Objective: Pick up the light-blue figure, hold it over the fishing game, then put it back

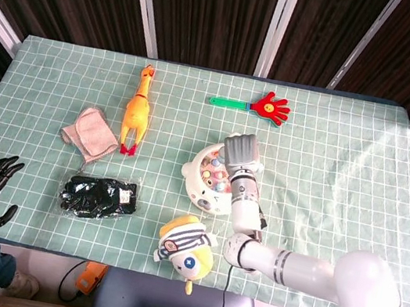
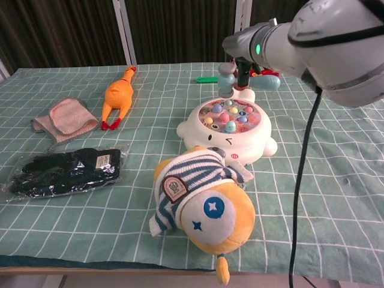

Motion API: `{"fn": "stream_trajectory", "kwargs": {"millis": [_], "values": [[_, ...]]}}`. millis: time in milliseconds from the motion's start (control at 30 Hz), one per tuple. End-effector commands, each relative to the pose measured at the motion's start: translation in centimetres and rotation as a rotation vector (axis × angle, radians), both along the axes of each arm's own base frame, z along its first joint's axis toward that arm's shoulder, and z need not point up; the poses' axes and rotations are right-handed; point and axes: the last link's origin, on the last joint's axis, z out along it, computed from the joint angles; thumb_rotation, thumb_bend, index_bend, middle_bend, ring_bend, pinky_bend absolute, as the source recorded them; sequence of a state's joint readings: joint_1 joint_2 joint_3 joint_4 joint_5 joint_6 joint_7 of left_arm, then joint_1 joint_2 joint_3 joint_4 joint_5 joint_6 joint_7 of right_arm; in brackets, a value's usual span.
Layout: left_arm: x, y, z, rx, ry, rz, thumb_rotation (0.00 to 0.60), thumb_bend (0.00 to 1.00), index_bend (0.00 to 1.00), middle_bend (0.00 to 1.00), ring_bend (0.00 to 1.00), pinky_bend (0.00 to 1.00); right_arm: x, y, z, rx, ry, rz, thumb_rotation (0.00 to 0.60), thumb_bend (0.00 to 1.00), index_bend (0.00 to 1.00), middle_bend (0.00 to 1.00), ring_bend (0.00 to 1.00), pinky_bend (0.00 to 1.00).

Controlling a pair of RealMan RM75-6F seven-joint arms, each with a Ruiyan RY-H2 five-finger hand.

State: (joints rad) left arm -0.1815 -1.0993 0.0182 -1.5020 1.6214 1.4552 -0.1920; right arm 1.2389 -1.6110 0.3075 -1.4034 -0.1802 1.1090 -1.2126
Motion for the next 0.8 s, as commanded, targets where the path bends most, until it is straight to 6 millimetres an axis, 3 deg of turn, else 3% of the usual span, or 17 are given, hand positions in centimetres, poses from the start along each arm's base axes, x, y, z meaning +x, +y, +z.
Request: {"fn": "stream_trajectory", "kwargs": {"millis": [33,133,267,467,667,800], "values": [[0.1,-0.2,-0.2,-0.002,0.004,-0.006,0.6,0.39,0.0,0.0,0.0,0.0,-2.9,1.4,3.6,-0.004,-0.063,0.031,0.6,0.62,0.99,0.66,0.69,0.7],[0.3,-0.3,-0.4,-0.008,0.013,-0.011,0.6,0.39,0.0,0.0,0.0,0.0,-6.5,2.8,5.5,0.007,-0.089,0.046,0.6,0.62,0.99,0.65,0.69,0.7],[0.5,-0.5,-0.8,-0.015,0.023,-0.019,0.6,0.39,0.0,0.0,0.0,0.0,-13.1,4.9,7.0,0.019,-0.136,0.044,0.6,0.62,0.99,0.65,0.69,0.7],[0.8,-0.4,-1.9,-0.04,0.057,-0.026,0.6,0.39,0.0,0.0,0.0,0.0,-22.5,7.0,6.7,0.034,-0.158,0.022,0.6,0.62,0.99,0.65,0.69,0.7],[1.1,-0.3,-2.7,-0.058,0.077,-0.032,0.6,0.39,0.0,0.0,0.0,0.0,-27.5,7.5,6.3,0.013,-0.212,0.018,0.6,0.62,0.99,0.65,0.69,0.7],[1.2,-0.3,-2.9,-0.061,0.08,-0.035,0.6,0.39,0.0,0.0,0.0,0.0,-28.8,7.5,5.9,0.011,-0.225,0.024,0.6,0.62,0.99,0.65,0.69,0.7]]}}
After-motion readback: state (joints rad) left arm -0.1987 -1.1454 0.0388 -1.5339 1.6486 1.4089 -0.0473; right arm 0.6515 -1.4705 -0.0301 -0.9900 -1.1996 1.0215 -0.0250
